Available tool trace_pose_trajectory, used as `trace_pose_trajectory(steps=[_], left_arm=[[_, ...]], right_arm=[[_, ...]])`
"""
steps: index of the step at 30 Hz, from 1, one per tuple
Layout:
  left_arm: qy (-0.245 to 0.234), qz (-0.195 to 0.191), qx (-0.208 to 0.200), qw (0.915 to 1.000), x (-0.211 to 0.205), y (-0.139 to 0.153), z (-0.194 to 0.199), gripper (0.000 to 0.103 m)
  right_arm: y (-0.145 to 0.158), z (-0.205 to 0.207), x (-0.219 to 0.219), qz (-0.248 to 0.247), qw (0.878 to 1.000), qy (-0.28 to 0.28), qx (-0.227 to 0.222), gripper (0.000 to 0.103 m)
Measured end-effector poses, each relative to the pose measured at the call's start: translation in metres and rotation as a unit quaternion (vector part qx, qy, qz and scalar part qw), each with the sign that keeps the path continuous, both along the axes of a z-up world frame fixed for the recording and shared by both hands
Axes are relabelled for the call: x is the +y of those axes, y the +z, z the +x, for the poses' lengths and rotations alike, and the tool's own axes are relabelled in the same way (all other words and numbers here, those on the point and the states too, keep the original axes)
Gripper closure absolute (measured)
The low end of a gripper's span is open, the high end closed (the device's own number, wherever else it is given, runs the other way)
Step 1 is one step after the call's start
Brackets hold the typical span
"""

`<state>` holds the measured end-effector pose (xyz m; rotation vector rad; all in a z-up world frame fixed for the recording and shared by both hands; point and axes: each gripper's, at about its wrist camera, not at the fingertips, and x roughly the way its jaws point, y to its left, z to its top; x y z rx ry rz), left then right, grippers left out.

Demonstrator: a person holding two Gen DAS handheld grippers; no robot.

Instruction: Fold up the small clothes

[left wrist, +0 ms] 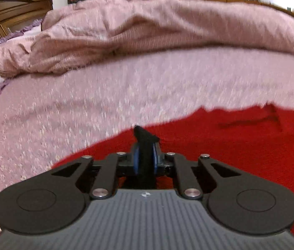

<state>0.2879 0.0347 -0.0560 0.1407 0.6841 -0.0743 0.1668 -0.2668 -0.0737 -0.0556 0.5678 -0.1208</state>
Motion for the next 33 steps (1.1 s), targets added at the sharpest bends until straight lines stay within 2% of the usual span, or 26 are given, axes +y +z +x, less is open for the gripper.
trace_pose_trajectory(steps=[2, 4, 7, 10, 11, 13, 16, 19, 22, 24, 27, 33], left_arm=[[0.005, 0.026, -0.013, 0.9996, -0.001, -0.005, -0.003, 0.062], [0.013, 0.035, -0.017, 0.9992, 0.0, -0.003, -0.007, 0.054], [0.017, 0.015, -0.015, 0.9996, 0.008, 0.01, -0.017, 0.05], [0.02, 0.008, -0.013, 0.9997, 0.011, 0.022, -0.031, 0.027], [0.02, 0.005, -0.008, 0.9998, 0.011, 0.025, -0.037, 0.022], [0.016, -0.003, 0.003, 0.9999, 0.01, 0.026, -0.045, 0.02], [0.013, 0.0, 0.023, 0.9997, 0.003, 0.019, -0.05, 0.02], [0.024, 0.019, 0.043, 0.9986, -0.001, 0.0, -0.042, 0.019], [0.038, -0.012, 0.043, 0.9983, 0.009, -0.007, -0.038, 0.014], [0.041, -0.023, 0.047, 0.9978, 0.013, -0.004, -0.039, 0.013], [0.048, -0.018, 0.045, 0.9977, 0.018, 0.007, -0.048, 0.013], [0.067, -0.035, 0.025, 0.9969, 0.038, 0.036, -0.089, 0.011]], right_arm=[[-0.004, 0.003, -0.008, 0.025, 1.0, -0.005, 0.008, 0.014], [-0.003, 0.006, -0.015, 0.046, 0.999, -0.018, 0.015, 0.014], [0.0, 0.004, -0.016, 0.054, 0.998, -0.026, 0.014, 0.015], [0.014, -0.008, -0.007, 0.032, 0.999, -0.03, -0.006, 0.017], [0.019, -0.012, -0.006, 0.03, 0.999, -0.027, -0.017, 0.017], [0.028, -0.023, -0.002, 0.04, 0.998, -0.018, -0.038, 0.019], [0.034, -0.032, 0.0, 0.081, 0.996, 0.006, -0.044, 0.027], [0.026, -0.029, 0.004, 0.101, 0.994, 0.026, -0.018, 0.033], [0.007, -0.018, 0.002, 0.111, 0.994, 0.013, 0.021, 0.033], [0.004, -0.017, 0.002, 0.113, 0.993, 0.008, 0.015, 0.033], [0.009, -0.018, 0.005, 0.117, 0.993, 0.003, 0.018, 0.033], [0.029, -0.034, 0.009, 0.134, 0.991, 0.009, 0.009, 0.032]])
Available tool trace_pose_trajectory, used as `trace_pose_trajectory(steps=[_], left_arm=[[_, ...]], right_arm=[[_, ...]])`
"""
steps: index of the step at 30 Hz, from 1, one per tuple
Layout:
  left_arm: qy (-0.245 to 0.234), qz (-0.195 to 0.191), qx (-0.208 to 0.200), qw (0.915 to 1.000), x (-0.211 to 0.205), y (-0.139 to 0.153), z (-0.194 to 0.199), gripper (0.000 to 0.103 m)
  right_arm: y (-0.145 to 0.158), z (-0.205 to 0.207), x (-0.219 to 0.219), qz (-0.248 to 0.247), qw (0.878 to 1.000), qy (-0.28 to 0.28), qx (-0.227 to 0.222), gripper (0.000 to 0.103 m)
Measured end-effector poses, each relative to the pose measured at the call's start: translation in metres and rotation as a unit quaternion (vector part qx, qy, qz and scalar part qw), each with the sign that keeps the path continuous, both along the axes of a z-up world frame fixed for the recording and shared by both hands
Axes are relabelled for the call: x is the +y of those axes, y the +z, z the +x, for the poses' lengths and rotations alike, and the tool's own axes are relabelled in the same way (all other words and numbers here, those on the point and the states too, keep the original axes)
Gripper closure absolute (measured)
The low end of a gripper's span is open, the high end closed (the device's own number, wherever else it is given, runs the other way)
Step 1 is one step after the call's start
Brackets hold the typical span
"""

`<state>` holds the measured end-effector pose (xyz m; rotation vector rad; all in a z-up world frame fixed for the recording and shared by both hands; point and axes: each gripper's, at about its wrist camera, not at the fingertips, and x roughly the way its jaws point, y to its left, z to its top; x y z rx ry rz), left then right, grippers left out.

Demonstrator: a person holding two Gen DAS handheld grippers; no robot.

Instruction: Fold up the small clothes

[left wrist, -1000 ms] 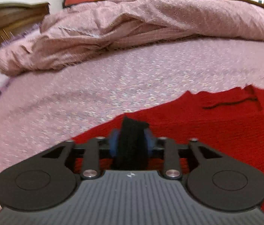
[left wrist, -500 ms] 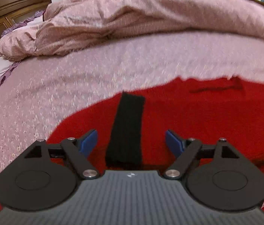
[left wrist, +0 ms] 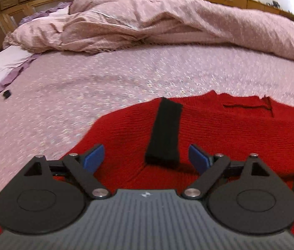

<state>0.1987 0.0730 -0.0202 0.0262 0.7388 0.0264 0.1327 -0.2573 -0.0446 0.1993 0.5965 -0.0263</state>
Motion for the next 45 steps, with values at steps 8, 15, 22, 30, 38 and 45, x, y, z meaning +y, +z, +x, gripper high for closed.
trace_pose_trajectory(steps=[8, 15, 22, 30, 38, 45], left_arm=[[0.05, -0.017, -0.015, 0.9985, 0.035, 0.025, -0.067, 0.008], [0.099, 0.0, -0.003, 0.9951, 0.066, 0.027, -0.115, 0.007], [0.128, 0.024, 0.01, 0.9914, 0.084, 0.014, -0.145, 0.007], [0.156, 0.075, 0.019, 0.9847, 0.099, -0.011, -0.152, 0.007], [0.165, 0.087, 0.032, 0.982, 0.109, -0.041, -0.146, 0.007], [0.199, 0.117, 0.026, 0.9726, 0.119, -0.056, -0.144, 0.009]], right_arm=[[0.032, -0.038, 0.022, 0.008, 1.0, 0.027, -0.012, 0.032], [0.039, -0.068, 0.033, 0.026, 0.999, 0.038, 0.006, 0.032], [0.035, -0.095, 0.042, 0.034, 0.998, 0.048, 0.027, 0.031], [0.024, -0.11, 0.045, 0.033, 0.997, 0.041, 0.049, 0.031], [0.015, -0.112, 0.044, 0.031, 0.997, 0.027, 0.072, 0.031], [0.006, -0.111, 0.045, 0.031, 0.995, 0.019, 0.09, 0.031]])
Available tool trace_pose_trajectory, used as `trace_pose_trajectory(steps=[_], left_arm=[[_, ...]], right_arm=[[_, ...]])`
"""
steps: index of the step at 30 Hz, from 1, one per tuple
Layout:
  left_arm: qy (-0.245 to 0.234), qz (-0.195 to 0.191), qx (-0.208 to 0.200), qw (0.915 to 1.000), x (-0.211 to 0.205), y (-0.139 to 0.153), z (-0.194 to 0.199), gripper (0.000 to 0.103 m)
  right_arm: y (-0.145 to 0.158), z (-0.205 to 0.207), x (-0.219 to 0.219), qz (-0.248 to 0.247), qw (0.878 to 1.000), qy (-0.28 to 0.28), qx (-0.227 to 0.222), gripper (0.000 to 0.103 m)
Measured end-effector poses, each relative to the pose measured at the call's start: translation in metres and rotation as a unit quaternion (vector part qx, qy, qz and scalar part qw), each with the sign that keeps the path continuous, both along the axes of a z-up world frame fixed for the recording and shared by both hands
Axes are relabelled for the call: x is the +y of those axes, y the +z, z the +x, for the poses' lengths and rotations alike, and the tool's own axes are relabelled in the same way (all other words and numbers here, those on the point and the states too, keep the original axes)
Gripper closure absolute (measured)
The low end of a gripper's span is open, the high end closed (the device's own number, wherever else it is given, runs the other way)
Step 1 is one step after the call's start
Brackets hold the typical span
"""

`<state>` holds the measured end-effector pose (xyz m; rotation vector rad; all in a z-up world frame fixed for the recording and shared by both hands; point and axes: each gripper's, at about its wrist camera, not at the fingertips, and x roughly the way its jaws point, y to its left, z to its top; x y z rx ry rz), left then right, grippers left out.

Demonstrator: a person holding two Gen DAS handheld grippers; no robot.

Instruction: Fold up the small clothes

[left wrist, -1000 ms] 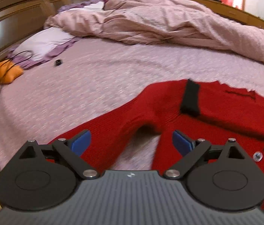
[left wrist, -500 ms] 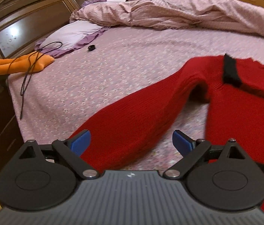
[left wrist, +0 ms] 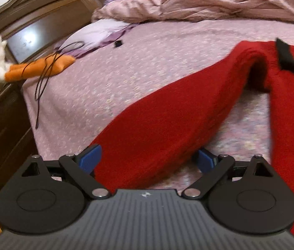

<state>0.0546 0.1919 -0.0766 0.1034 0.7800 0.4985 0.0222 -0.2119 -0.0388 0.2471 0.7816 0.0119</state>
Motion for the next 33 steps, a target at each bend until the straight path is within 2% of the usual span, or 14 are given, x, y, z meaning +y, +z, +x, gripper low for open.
trace_pose_trajectory(steps=[4, 6, 7, 8, 10, 13, 18, 22, 27, 33], left_arm=[[0.014, -0.012, -0.019, 0.9996, 0.013, -0.003, -0.001, 0.015], [0.003, -0.006, -0.034, 0.9994, 0.013, -0.004, 0.0, 0.025], [-0.005, -0.007, -0.042, 0.9991, 0.013, -0.004, 0.0, 0.037], [-0.014, -0.013, -0.05, 0.9986, 0.013, -0.004, 0.001, 0.057], [-0.021, -0.04, -0.062, 0.9971, 0.014, -0.002, 0.001, 0.076], [-0.002, -0.049, -0.083, 0.9953, 0.015, 0.008, 0.002, 0.087], [0.014, -0.04, -0.162, 0.9858, 0.022, 0.047, 0.006, 0.089], [0.005, -0.048, -0.22, 0.9744, 0.023, 0.088, 0.015, 0.089], [-0.04, -0.061, -0.274, 0.9591, -0.001, 0.132, 0.026, 0.089], [-0.118, -0.098, -0.307, 0.9394, -0.054, 0.166, 0.031, 0.089]], right_arm=[[-0.002, 0.0, 0.002, -0.004, 1.0, 0.003, 0.005, 0.031], [-0.004, 0.0, 0.002, -0.004, 1.0, 0.002, 0.008, 0.031], [-0.005, 0.001, 0.003, -0.004, 1.0, 0.001, 0.01, 0.031], [-0.006, 0.001, 0.003, -0.003, 1.0, 0.0, 0.012, 0.031], [-0.006, 0.001, 0.004, -0.003, 1.0, 0.001, 0.013, 0.031], [-0.004, -0.001, 0.005, -0.005, 1.0, 0.002, 0.01, 0.031], [0.0, -0.003, 0.002, -0.004, 1.0, -0.001, 0.003, 0.031], [-0.001, -0.005, 0.002, 0.001, 1.0, -0.003, 0.001, 0.031], [0.001, -0.007, 0.003, 0.003, 1.0, -0.001, -0.005, 0.031], [0.003, -0.011, 0.0, 0.009, 1.0, -0.006, -0.012, 0.031]])
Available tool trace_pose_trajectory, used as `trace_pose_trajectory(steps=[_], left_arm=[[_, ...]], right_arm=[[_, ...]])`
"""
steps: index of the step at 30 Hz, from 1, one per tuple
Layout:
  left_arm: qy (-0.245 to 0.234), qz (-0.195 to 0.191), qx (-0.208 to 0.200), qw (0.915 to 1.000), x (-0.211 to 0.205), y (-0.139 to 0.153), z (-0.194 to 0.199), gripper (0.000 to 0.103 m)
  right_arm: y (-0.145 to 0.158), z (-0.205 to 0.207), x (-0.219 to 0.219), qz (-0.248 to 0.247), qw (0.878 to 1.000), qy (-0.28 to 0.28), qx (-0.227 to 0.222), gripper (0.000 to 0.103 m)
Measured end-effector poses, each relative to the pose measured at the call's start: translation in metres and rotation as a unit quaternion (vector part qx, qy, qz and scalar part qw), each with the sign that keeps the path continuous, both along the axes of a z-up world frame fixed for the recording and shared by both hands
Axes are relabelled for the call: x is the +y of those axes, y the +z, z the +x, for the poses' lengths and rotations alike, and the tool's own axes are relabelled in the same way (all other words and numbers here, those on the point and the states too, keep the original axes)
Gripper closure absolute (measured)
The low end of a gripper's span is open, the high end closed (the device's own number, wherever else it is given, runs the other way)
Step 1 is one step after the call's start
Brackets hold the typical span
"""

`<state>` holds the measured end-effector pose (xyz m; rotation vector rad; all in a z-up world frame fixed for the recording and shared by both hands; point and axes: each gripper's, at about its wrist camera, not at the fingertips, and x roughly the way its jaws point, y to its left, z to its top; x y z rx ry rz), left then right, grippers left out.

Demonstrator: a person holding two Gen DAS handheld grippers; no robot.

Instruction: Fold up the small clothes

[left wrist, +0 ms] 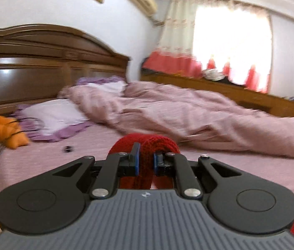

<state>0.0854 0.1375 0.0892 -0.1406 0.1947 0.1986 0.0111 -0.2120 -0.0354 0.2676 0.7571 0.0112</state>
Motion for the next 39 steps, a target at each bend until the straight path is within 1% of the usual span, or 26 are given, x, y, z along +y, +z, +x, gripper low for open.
trace_pose_trajectory(steps=[3, 6, 9, 14, 16, 21, 24, 25, 26, 27, 28, 29, 32, 34, 37, 39], left_arm=[[-0.048, -0.005, -0.002, 0.9989, -0.031, 0.005, 0.005, 0.089], [-0.091, 0.001, 0.008, 0.9959, -0.067, -0.001, 0.008, 0.089], [-0.121, 0.011, 0.028, 0.9922, -0.097, -0.018, 0.011, 0.089], [-0.163, 0.031, 0.073, 0.9835, -0.137, -0.052, 0.028, 0.089], [-0.173, 0.037, 0.094, 0.9797, -0.147, -0.067, 0.039, 0.089], [-0.199, 0.056, 0.141, 0.9682, -0.169, -0.102, 0.051, 0.088], [-0.212, 0.067, 0.165, 0.9608, -0.175, -0.116, 0.055, 0.087], [-0.215, 0.07, 0.174, 0.9584, -0.177, -0.12, 0.056, 0.083], [-0.216, 0.074, 0.18, 0.9567, -0.176, -0.121, 0.053, 0.075], [-0.215, 0.078, 0.187, 0.9553, -0.177, -0.124, 0.052, 0.069], [-0.211, 0.083, 0.193, 0.9547, -0.177, -0.126, 0.052, 0.056], [-0.204, 0.086, 0.196, 0.9552, -0.175, -0.126, 0.048, 0.045], [-0.198, 0.086, 0.196, 0.9564, -0.169, -0.125, 0.04, 0.032], [-0.202, 0.073, 0.197, 0.9567, -0.161, -0.123, 0.035, 0.027], [-0.205, 0.053, 0.196, 0.9576, -0.15, -0.112, 0.022, 0.017], [-0.2, 0.056, 0.19, 0.9596, -0.144, -0.104, 0.011, 0.015]], right_arm=[[-0.001, -0.003, -0.002, 0.004, 1.0, -0.003, -0.001, 0.032], [-0.003, -0.004, -0.005, 0.008, 1.0, -0.007, 0.0, 0.032], [-0.004, -0.006, -0.01, 0.012, 1.0, -0.014, 0.001, 0.031], [-0.008, -0.009, -0.018, 0.017, 1.0, -0.026, 0.003, 0.031], [-0.009, -0.01, -0.022, 0.02, 0.999, -0.031, 0.006, 0.031], [-0.012, -0.01, -0.026, 0.022, 0.999, -0.035, 0.009, 0.031], [-0.014, -0.01, -0.027, 0.023, 0.999, -0.037, 0.011, 0.031], [-0.015, -0.01, -0.028, 0.024, 0.999, -0.038, 0.012, 0.032], [-0.016, -0.01, -0.028, 0.024, 0.999, -0.039, 0.012, 0.032], [-0.016, -0.01, -0.028, 0.024, 0.999, -0.039, 0.013, 0.031], [-0.017, -0.01, -0.029, 0.024, 0.999, -0.04, 0.013, 0.031], [-0.017, -0.01, -0.029, 0.024, 0.999, -0.04, 0.014, 0.031], [-0.018, -0.01, -0.028, 0.025, 0.999, -0.04, 0.015, 0.031], [-0.017, -0.01, -0.027, 0.023, 0.999, -0.039, 0.014, 0.031], [-0.015, -0.01, -0.025, 0.02, 0.999, -0.037, 0.011, 0.031], [-0.013, -0.01, -0.024, 0.018, 0.999, -0.035, 0.009, 0.031]])
